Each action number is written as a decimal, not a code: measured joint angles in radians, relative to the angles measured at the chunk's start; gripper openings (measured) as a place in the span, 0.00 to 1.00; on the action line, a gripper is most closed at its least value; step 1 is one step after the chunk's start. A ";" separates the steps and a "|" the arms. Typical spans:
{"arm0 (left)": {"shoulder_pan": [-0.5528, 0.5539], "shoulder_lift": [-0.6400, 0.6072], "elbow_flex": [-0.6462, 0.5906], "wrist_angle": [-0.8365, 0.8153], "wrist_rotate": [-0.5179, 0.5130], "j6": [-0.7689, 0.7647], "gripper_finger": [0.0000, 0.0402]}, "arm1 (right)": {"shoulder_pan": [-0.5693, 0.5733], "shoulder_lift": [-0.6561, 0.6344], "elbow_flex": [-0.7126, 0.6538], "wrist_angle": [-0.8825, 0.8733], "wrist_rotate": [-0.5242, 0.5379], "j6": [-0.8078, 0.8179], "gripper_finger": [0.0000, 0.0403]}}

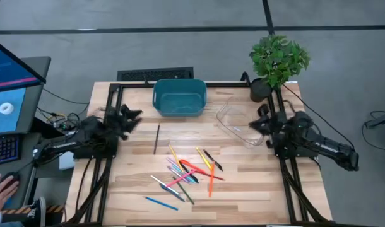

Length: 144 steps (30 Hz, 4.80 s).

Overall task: Sort pens & pencils
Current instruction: Put the black pencil into the blue bin

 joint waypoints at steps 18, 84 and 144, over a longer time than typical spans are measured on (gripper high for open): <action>-0.018 0.861 1.304 -1.314 0.140 -0.104 0.57 | 0.000 0.513 1.050 -0.850 0.321 -0.034 0.17; -0.242 1.589 0.822 -1.079 -0.013 -0.731 0.01 | 0.360 0.906 1.256 -1.408 0.292 0.076 0.17; 0.339 1.836 1.391 -1.181 -0.017 0.829 0.00 | 0.360 0.908 1.256 -1.407 0.296 0.032 0.17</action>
